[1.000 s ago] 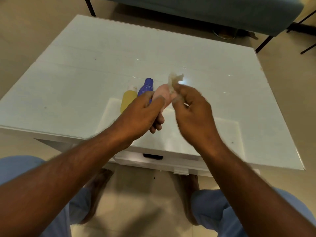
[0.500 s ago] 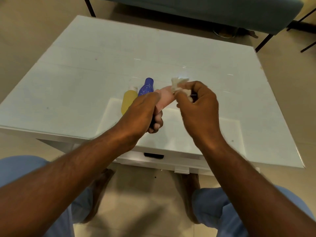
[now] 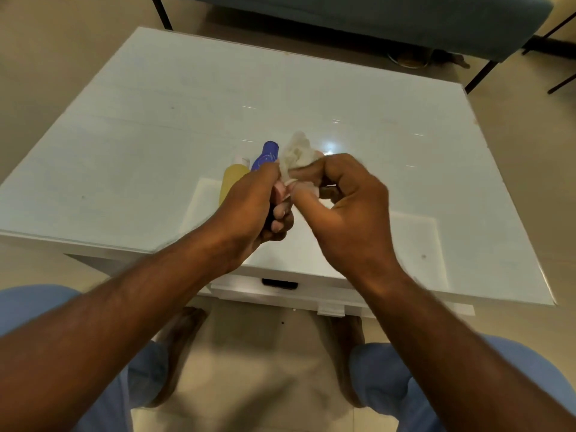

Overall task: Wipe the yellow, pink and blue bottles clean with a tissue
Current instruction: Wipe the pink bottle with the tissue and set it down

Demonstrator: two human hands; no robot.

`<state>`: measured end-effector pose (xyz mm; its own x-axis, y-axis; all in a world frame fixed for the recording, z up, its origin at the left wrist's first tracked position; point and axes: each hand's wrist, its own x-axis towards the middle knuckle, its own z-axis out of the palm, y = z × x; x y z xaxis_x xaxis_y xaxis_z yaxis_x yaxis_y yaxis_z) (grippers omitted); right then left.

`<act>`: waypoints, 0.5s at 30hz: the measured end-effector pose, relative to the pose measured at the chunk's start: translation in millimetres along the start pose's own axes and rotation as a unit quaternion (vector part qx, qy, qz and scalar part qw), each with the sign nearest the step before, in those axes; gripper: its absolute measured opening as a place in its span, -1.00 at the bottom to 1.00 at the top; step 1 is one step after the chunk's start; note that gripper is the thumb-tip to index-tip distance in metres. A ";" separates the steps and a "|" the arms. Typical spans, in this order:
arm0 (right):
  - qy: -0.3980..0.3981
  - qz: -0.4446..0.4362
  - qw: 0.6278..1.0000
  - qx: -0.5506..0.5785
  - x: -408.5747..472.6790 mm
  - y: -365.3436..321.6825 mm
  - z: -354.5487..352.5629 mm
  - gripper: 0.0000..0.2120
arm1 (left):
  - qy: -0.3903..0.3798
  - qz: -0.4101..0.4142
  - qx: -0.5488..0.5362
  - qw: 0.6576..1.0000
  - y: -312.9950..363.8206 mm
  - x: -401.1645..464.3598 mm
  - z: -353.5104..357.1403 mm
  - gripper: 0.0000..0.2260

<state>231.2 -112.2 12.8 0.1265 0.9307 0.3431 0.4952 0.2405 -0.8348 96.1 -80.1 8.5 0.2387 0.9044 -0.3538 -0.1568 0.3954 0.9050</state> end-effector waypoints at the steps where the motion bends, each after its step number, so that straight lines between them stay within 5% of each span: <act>1: 0.015 0.021 1.000 0.009 5.6 3.5 -1.7 -0.93 | -0.008 0.001 -0.004 1.000 -0.6 0.6 -0.6 -0.72; 5: 0.066 0.076 0.995 0.015 22.7 13.8 -14.0 -0.90 | -0.020 -0.004 0.004 1.000 -0.8 0.6 -1.0 -0.70; 10: -0.014 0.001 1.000 -0.009 0.0 -0.2 -3.2 -0.90 | 0.002 0.021 0.023 1.000 0.3 -0.1 -2.0 -0.72; 15: 0.071 0.062 0.995 -0.022 22.3 14.2 -15.4 -0.87 | -0.021 0.011 0.034 0.999 1.3 -0.2 0.1 -0.70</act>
<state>254.3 -92.3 15.2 0.3068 0.9037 0.2988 0.5059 0.1111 -0.8554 95.9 -79.8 9.7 0.2763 0.9046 -0.3245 -0.0982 0.3624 0.9268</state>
